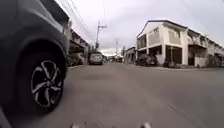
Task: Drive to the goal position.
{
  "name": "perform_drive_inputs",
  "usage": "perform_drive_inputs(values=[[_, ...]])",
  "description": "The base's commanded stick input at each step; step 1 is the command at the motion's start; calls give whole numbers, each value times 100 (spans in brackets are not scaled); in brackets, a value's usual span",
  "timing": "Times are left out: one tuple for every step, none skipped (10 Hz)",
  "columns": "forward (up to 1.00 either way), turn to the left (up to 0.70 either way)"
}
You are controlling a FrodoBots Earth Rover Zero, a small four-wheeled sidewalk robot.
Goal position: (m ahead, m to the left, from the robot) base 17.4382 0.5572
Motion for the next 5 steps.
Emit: perform_drive_inputs(values=[[70,0],[70,0],[70,0],[70,0],[70,0]])
